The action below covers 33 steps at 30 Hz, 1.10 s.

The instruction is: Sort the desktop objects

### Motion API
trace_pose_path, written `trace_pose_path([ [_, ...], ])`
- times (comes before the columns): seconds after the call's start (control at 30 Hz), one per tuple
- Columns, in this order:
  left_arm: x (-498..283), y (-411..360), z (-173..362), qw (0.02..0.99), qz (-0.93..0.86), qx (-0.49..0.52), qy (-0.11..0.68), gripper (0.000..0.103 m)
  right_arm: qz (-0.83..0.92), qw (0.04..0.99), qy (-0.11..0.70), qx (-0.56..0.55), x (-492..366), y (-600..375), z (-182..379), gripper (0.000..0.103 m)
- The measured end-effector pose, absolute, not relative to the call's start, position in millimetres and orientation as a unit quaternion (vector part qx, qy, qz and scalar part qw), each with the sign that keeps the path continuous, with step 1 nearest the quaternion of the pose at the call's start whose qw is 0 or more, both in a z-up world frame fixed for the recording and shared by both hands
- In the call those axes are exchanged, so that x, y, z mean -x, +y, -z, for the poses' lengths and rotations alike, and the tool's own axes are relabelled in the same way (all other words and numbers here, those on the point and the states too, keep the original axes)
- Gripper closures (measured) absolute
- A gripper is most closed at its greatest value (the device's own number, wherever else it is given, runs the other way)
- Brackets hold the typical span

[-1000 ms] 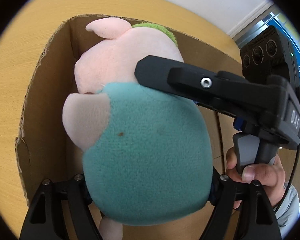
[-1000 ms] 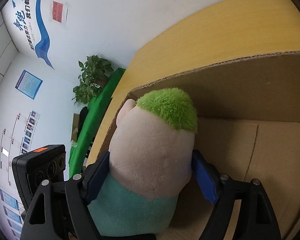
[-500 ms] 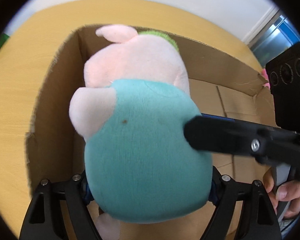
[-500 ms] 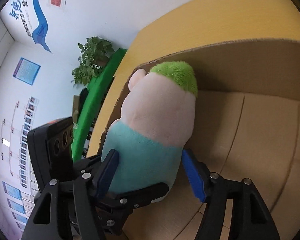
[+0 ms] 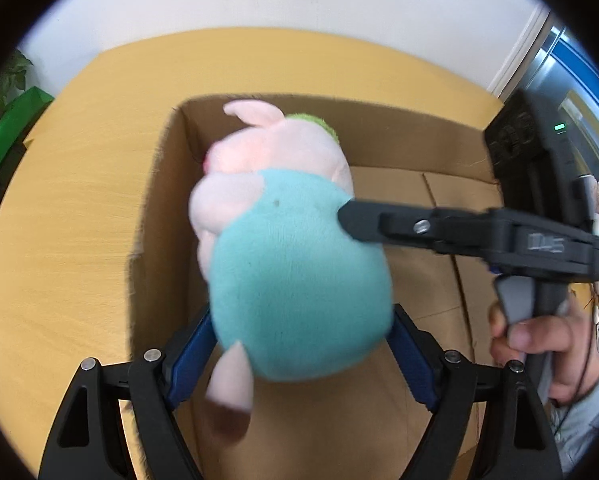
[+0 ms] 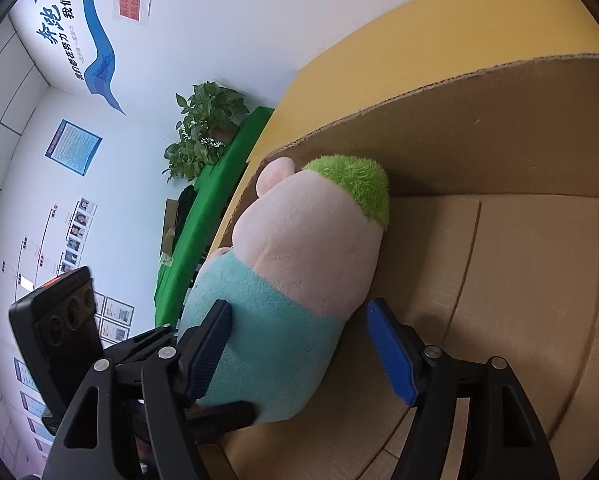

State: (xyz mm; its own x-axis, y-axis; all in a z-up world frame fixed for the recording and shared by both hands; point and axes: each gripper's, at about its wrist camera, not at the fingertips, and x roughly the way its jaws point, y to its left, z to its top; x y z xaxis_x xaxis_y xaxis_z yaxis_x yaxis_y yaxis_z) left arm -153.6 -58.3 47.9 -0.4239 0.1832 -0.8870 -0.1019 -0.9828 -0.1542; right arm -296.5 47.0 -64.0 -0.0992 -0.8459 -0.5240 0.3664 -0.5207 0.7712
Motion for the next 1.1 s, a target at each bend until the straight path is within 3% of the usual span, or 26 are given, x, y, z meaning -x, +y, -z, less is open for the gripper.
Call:
trace_pose_path([
  [0.47,64,-83,-70,0.103,-0.862,0.492,-0.061,0.019,0.699,0.431,-0.22,-0.527,285,35,50,0.023],
  [0.73,30,-78,-69,0.161,-0.859,0.484,-0.055,0.019,0.772,0.39,-0.126,-0.486,218,90,-48,0.0],
  [0.83,35,-66,-52,0.173,-0.854,0.487,-0.058,0.019,0.798,0.367,-0.088,-0.471,166,137,-74,0.0],
  [1.1,24,-70,-24,0.186,-0.85,0.489,-0.052,0.02,0.799,0.225,-0.057,-0.554,84,232,-14,0.0],
])
